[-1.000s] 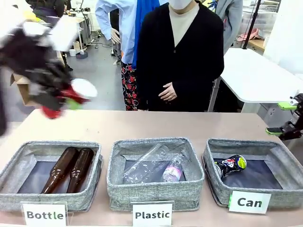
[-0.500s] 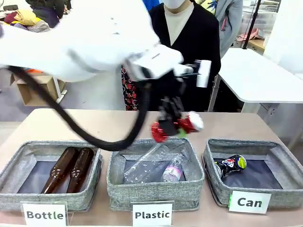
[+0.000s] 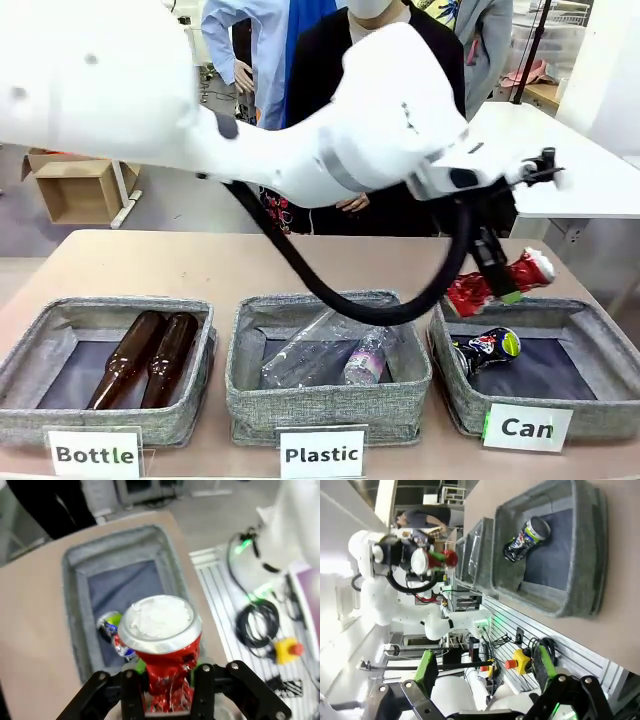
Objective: Sort the can waste into the basket.
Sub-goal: Pick up the can waste from the table and place it in the right Fabric basket.
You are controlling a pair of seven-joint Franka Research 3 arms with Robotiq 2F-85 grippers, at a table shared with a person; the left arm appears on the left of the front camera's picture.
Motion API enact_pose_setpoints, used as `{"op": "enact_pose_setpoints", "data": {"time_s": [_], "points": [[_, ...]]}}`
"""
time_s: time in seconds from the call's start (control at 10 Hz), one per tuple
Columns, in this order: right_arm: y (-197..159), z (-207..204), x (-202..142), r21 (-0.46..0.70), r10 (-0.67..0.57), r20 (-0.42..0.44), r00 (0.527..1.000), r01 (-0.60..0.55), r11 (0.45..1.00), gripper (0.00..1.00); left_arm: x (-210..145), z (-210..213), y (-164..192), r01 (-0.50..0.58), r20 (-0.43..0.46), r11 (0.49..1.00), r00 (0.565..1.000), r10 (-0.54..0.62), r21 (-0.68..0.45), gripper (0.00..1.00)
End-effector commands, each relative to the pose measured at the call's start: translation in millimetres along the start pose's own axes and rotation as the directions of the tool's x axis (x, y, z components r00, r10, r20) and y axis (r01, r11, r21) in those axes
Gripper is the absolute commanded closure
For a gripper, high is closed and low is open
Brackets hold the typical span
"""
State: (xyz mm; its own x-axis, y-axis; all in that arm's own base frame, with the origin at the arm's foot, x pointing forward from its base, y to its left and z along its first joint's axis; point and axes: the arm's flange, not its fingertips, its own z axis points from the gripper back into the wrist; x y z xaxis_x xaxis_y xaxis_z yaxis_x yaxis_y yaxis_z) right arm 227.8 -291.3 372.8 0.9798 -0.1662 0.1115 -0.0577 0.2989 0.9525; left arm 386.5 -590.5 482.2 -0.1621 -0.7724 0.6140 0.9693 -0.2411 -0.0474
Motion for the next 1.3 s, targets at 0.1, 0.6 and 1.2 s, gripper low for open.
{"op": "enact_pose_setpoints", "data": {"time_s": [0.1,0.6,1.2], "points": [[0.0,0.0,0.0,0.000,0.000,0.000,1.000,0.000,1.000,0.00,19.9,-23.2,17.7,-0.019,-0.020,0.992,1.000,0.022,0.122,0.76],[0.0,0.0,0.0,0.000,0.000,0.000,1.000,0.000,1.000,0.00,22.2,-22.9,21.6,-0.004,-0.033,0.994,0.999,0.008,0.105,0.19],[0.0,0.0,0.0,0.000,0.000,0.000,1.000,0.000,1.000,0.00,21.8,-12.1,8.5,0.038,-0.051,0.993,0.998,-0.032,0.115,0.00]]}}
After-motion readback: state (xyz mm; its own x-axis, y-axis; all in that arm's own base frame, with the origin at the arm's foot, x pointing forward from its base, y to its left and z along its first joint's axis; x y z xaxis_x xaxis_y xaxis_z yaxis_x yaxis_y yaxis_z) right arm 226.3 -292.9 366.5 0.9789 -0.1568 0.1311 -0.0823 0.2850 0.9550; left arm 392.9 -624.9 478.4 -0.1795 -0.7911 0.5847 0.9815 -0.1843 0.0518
